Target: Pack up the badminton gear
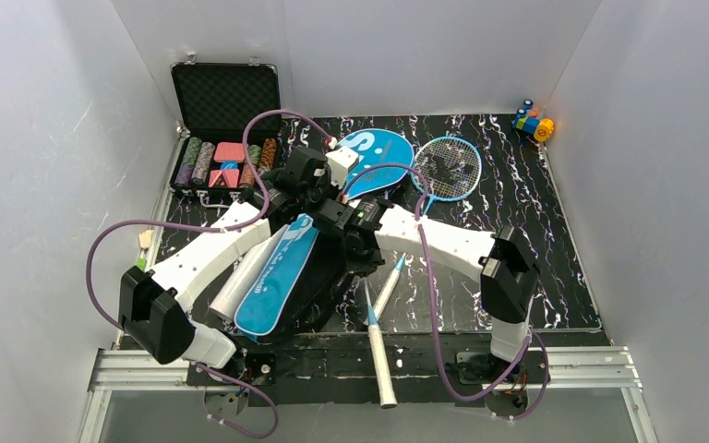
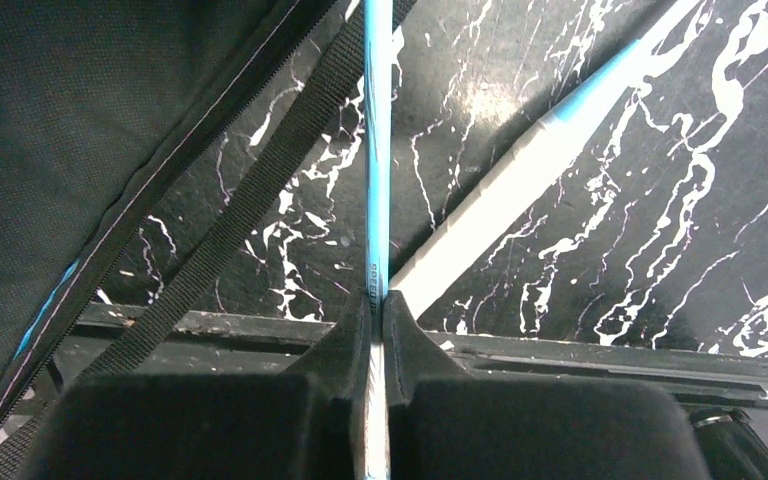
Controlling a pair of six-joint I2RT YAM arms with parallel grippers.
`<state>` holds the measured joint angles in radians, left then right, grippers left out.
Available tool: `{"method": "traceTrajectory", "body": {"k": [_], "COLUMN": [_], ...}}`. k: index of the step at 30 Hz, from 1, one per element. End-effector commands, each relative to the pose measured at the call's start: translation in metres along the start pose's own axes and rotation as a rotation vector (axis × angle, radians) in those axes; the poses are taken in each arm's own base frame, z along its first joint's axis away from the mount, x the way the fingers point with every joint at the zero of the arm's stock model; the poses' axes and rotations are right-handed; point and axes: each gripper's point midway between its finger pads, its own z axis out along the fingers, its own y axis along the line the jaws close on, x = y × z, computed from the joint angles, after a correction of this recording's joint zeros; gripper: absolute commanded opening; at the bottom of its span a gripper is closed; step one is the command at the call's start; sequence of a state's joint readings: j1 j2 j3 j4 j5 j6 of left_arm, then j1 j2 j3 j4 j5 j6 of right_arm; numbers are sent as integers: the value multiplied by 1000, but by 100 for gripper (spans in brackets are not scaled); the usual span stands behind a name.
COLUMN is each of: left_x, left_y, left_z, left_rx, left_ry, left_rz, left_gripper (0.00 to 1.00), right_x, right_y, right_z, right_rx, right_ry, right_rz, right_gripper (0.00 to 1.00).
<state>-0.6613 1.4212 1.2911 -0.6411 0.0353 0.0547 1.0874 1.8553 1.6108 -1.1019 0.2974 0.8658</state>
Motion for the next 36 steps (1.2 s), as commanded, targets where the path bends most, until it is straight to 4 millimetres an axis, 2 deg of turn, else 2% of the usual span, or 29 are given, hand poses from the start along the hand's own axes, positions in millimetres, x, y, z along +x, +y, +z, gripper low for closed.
{"method": "traceTrajectory", "body": {"k": [1, 6, 10, 16, 21, 29, 32, 34, 36], "left_x": [-13, -19, -15, -9, -19, -18, -17, -18, -19], "left_y": [-30, -37, -36, -42, -50, -59, -59, -58, -56], "left_z": [-17, -24, -21, -20, -32, -41, -40, -41, -40], "left_rx": [137, 207, 218, 263, 319, 379, 386, 382, 372], "left_ry": [-46, -35, -21, -5, -28, -25, -21, -23, -26], "left_rz": [-8, -126, -153, -176, -175, -157, -157, -159, -155], "left_gripper": [0, 0, 0, 0, 0, 0, 0, 0, 0], "right_x": [-54, -79, -93, -115, -129, -145, -149, -148, -147], "right_y": [-5, -11, -12, -9, -12, 0, 11, 19, 24], "right_z": [6, 12, 18, 8, 13, 34, 39, 36, 29], "right_rx": [-21, -17, -48, -179, -217, -300, -345, -382, -421], "right_ry": [-112, -142, -147, -253, -303, -322, -302, -283, -276], "right_rz": [145, 225, 292, 359, 400, 436, 449, 443, 436], "right_gripper": [1, 1, 1, 1, 1, 1, 1, 5, 17]}}
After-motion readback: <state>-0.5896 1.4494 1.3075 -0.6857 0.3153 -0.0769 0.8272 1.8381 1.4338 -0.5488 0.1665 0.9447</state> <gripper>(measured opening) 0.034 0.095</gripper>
